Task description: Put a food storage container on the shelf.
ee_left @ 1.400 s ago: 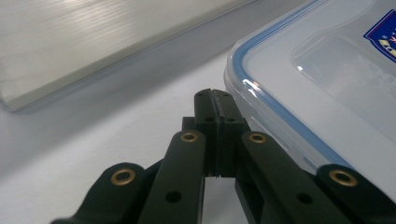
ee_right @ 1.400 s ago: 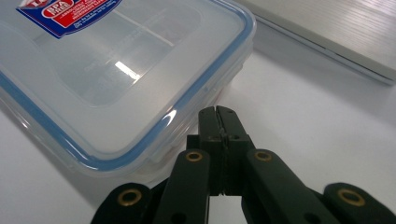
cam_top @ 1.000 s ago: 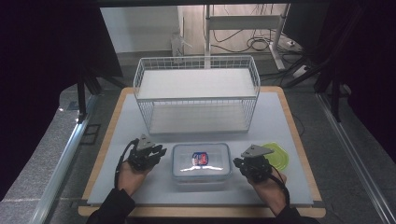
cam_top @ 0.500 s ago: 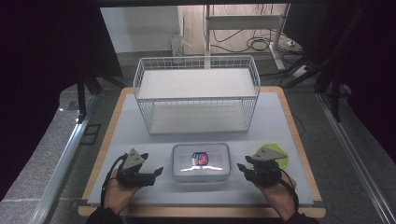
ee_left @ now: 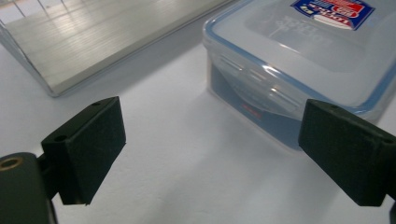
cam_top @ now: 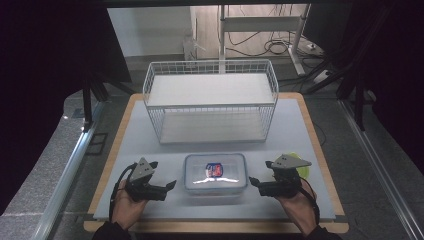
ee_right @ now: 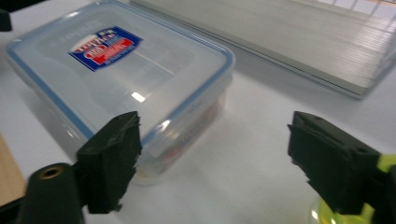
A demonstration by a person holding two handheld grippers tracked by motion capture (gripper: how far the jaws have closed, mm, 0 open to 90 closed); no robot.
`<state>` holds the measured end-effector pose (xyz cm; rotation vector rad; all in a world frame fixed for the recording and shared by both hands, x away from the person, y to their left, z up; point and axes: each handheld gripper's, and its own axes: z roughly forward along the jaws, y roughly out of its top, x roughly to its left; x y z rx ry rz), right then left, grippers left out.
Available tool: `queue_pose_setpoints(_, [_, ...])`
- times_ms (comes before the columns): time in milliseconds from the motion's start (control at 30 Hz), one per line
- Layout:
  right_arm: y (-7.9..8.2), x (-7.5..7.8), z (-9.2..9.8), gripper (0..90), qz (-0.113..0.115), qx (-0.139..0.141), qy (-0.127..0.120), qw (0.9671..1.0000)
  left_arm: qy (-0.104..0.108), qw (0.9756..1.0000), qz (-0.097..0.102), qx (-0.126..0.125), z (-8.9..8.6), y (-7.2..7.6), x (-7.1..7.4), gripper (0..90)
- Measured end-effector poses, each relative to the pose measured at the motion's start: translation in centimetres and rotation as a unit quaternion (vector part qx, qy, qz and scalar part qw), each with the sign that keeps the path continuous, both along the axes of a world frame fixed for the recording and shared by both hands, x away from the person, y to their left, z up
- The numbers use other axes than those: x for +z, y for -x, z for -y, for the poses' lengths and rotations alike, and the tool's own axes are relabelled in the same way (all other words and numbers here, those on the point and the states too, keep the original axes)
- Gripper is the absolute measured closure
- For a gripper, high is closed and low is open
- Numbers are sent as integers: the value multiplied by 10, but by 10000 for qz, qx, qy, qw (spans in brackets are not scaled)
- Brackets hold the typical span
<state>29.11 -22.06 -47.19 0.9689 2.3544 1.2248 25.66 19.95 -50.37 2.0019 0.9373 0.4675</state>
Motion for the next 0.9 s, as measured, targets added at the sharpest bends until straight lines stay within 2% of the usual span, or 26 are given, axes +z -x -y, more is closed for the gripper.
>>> queue_pose_setpoints(67, [-1,-1,-1,115,-38,75,-43,10000,-13,9998,-133,-136,4,0,1,71])
queue_pose_setpoints(167, [-3,-2,-5,88,-80,164,-42,9998,-233,9988,-194,-389,14,0,4,57])
queue_pose_setpoints(200, [-4,-2,-6,87,-112,180,-48,9998,-223,9986,-204,-433,16,0,4,53])
queue_pose_setpoints(333, [-6,-2,-12,72,-245,209,-28,9995,17,9974,-348,-633,24,-3,8,41])
queue_pose_setpoints(500, [-12,-6,-24,25,-591,225,37,9980,257,9957,-553,-695,31,-12,8,33])
queue_pose_setpoints(633, [-17,-9,-33,24,-840,329,27,9959,558,9918,-817,-806,33,-22,4,20])
queue_pose_setpoints(767, [-24,-12,-38,24,-1118,355,23,9931,702,9888,-1072,-770,34,-31,-2,19])
queue_pose_setpoints(833, [-29,-15,-39,26,-1321,395,-101,9904,721,9873,-1184,-780,35,-35,-6,20])
queue_pose_setpoints(900, [-35,-18,-40,28,-1545,433,-250,9867,857,9833,-1340,-883,37,-40,-9,15])
